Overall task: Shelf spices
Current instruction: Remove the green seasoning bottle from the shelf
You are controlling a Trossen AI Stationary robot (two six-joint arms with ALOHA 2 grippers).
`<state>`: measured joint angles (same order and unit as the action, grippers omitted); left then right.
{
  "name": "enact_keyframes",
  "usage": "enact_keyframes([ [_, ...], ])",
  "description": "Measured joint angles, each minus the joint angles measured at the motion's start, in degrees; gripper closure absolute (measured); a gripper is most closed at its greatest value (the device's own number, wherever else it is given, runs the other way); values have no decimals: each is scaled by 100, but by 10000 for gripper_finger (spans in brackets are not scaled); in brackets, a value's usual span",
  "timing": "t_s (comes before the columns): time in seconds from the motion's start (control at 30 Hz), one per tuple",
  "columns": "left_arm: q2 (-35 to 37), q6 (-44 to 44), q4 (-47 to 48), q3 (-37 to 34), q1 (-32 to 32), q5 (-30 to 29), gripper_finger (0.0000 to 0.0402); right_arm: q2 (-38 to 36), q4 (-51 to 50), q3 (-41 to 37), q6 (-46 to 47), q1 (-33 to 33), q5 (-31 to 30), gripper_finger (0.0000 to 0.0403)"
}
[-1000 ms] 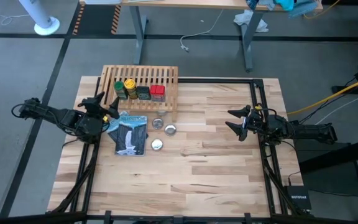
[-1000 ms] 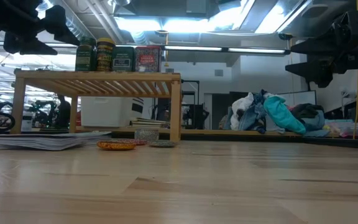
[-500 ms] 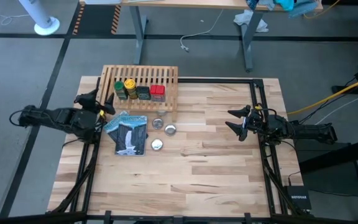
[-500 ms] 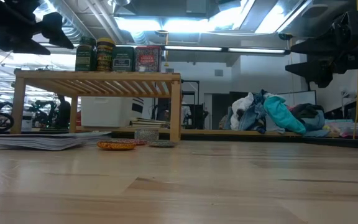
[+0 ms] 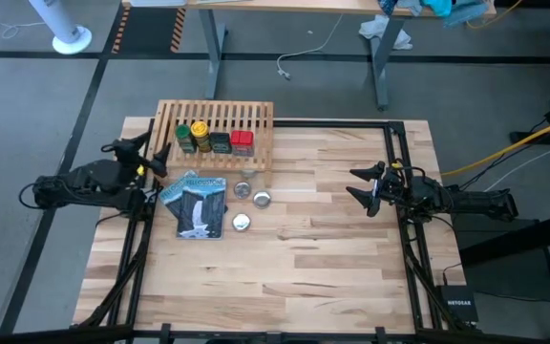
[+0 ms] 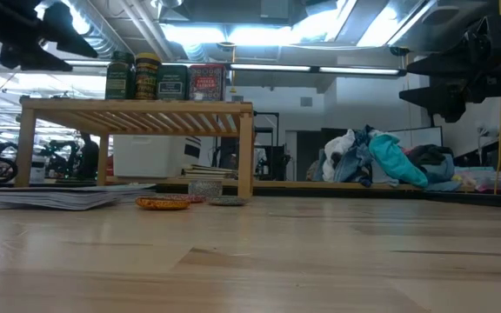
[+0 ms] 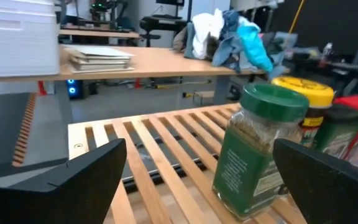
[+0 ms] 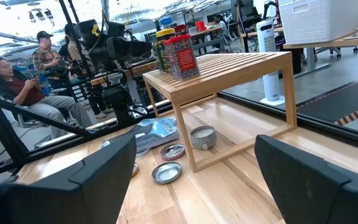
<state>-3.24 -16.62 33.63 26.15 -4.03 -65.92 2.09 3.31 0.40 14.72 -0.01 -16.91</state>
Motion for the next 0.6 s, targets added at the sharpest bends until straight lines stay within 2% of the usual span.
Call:
enact_keyframes([
  [0.3,148,560,-302,-46,39,994,2,0,0,0,0,0,0,68],
  [0.47,148,699,-374,-46,39,1343,2,0,0,1,-1,0,0,68],
  [0.6,146,964,-732,-46,39,2022,2,0,0,1,-1,0,1,68],
])
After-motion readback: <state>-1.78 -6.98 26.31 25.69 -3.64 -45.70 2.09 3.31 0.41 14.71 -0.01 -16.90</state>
